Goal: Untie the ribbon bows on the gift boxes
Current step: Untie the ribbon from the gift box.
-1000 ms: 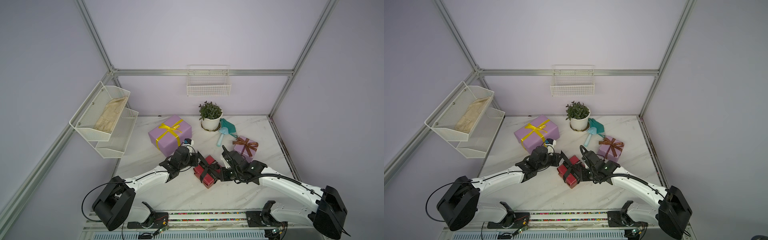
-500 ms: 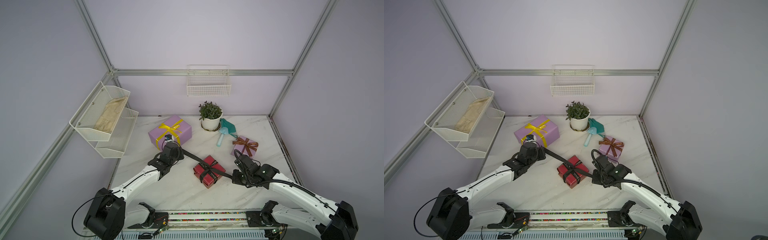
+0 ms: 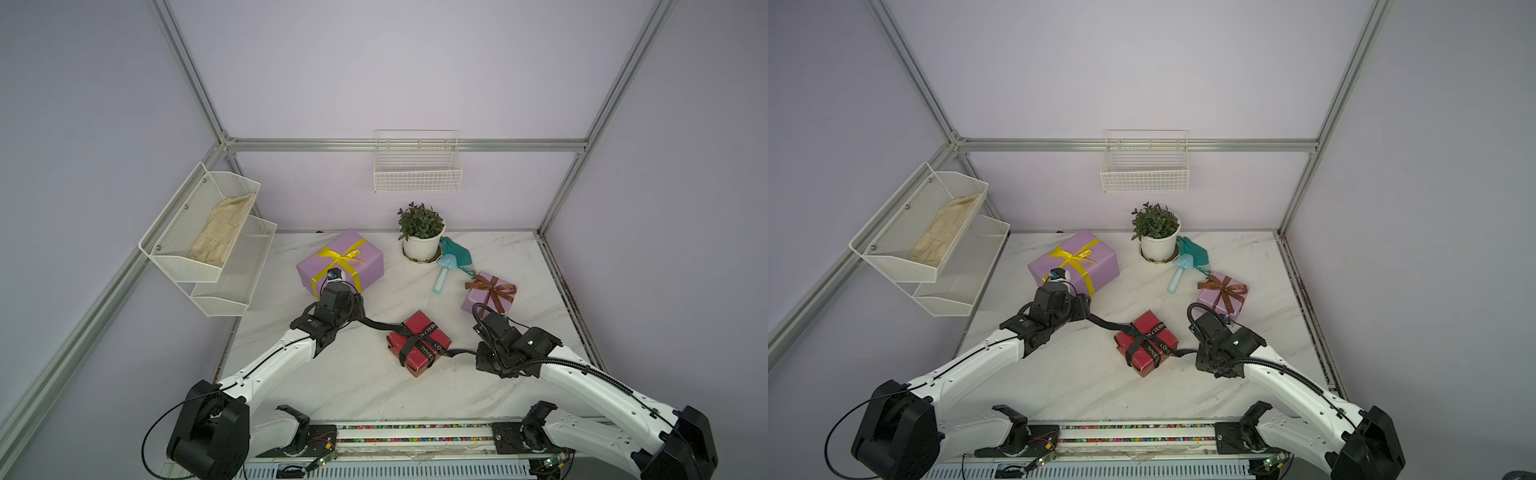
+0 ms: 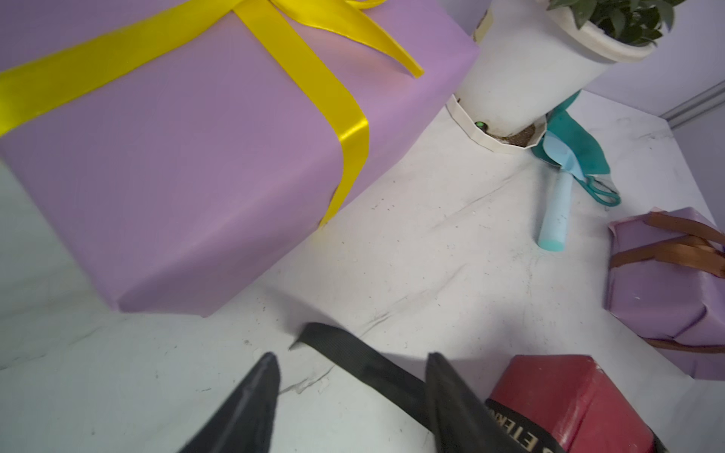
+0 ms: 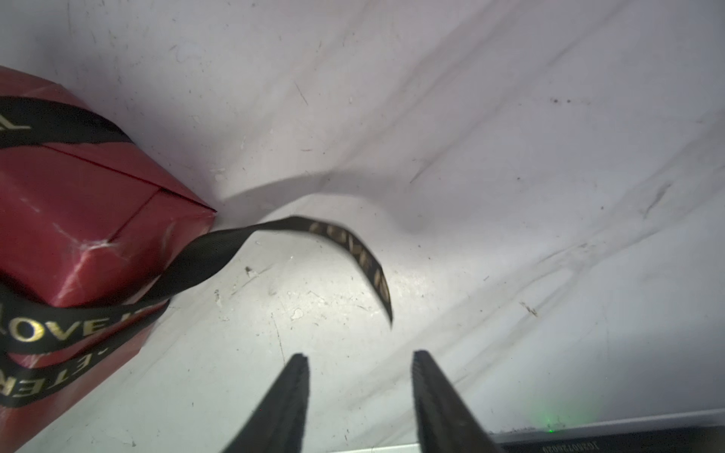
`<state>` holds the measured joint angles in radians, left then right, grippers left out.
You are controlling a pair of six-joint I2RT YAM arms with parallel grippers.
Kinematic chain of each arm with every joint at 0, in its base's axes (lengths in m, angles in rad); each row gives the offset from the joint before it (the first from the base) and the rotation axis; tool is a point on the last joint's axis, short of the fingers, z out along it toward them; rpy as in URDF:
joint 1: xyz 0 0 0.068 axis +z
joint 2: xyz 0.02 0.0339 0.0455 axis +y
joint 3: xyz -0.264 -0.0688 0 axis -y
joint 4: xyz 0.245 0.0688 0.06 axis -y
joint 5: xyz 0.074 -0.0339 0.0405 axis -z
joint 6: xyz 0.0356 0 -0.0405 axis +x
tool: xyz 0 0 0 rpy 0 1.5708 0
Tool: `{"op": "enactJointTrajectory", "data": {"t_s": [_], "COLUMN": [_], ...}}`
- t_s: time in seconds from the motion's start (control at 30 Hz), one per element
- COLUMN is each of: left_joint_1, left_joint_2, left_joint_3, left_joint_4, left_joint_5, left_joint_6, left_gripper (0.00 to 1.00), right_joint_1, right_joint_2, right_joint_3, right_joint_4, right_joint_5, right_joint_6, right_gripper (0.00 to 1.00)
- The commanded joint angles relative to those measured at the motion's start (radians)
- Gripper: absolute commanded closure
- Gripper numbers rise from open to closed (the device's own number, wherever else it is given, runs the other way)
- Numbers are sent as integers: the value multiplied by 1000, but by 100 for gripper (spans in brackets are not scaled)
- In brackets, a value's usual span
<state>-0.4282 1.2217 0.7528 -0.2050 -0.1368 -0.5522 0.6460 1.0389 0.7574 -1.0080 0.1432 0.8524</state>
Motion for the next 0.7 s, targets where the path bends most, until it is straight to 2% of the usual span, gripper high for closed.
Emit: {"op": "enactJointTrajectory", "data": {"t_s": [0.0,0.13,0.33,0.5,0.67], "left_joint_1": [2,2,-55,-187,-224], "left_joint_2": [-32,-119,-171,-132,-24], "left_joint_3": [81,46,-58,-160,-171], "left_joint_4": [-23,-58,-36,138,279], "left_joint_5": [110,168,320,324,378], "left_joint_6": [14,-27,-238,-385,-446], "left_gripper": [0,0,0,0,0], "right_joint_1": [-1,-2,-3,-5,-15], "right_joint_2": [25,64,207,269,264], "right_joint_3": [86,136,147,125,79], "right_joint_4": [80,207,417,535,606], "right_joint_5": [-25,-25,-174,-241,-269], "right_joint_6": [-47,-157,-237,-251,-251], "right_gripper": [3,3,7,9,10]}}
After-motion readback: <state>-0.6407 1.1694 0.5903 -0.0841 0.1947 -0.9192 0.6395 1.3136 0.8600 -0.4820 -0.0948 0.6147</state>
